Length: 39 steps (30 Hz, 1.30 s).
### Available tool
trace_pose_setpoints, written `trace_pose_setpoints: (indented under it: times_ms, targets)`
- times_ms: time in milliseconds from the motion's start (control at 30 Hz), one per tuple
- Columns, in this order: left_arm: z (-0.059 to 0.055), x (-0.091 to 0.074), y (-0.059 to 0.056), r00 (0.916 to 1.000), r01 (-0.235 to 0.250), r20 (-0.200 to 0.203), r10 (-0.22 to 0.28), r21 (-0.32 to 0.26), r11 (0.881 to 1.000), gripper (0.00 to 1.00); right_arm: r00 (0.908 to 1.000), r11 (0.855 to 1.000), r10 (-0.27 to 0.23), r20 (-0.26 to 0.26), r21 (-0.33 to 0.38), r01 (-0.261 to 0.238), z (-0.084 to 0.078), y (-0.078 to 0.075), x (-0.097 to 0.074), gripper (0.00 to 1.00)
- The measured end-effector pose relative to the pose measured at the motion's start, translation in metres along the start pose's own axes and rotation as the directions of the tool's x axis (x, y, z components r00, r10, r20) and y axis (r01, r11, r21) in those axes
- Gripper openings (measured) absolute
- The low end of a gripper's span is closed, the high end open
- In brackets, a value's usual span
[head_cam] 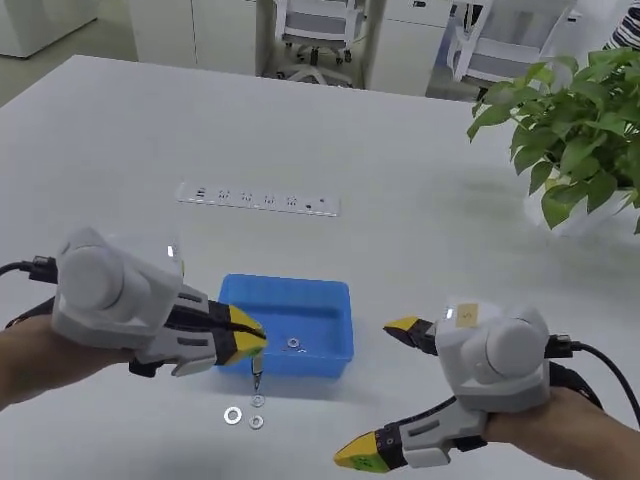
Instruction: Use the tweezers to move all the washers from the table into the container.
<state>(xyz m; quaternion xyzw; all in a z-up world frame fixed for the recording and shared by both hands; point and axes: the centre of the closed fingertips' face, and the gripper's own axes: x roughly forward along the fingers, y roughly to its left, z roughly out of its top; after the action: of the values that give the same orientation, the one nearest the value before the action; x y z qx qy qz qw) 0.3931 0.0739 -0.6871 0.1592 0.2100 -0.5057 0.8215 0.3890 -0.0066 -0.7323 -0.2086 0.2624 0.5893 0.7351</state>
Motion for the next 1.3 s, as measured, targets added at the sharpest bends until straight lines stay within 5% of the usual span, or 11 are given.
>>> trace_pose_setpoints:
  times_ms: [900, 1300]
  targets:
    - [-0.012, 0.009, 0.001, 1.0, 0.008, 0.004, -0.008, -0.02, 1.0, 0.06, 0.9994, 1.0, 0.03, -0.016, 0.001, -0.03, -0.007, 0.004, 0.008, 0.97]
    - [-0.013, 0.008, 0.001, 0.9998, 0.018, 0.003, -0.018, -0.016, 1.0, 0.06, 0.995, 0.99, 0.093, 0.036, -0.109, -0.089, 0.011, 0.014, 0.016, 0.75]
